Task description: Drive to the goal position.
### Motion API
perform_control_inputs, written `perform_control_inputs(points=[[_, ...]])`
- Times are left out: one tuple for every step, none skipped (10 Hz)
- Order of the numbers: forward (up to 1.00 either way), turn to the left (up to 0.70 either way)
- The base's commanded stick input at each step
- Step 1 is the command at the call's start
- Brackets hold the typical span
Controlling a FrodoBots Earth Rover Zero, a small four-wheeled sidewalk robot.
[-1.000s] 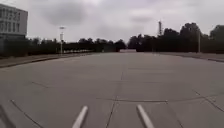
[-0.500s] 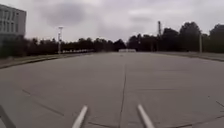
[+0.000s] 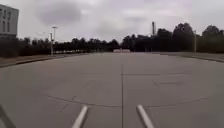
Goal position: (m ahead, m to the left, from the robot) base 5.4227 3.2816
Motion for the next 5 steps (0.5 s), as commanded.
perform_control_inputs(points=[[1.00, -0.27], [1.00, -0.27], [1.00, -0.27], [1.00, -0.27], [1.00, -0.27]])
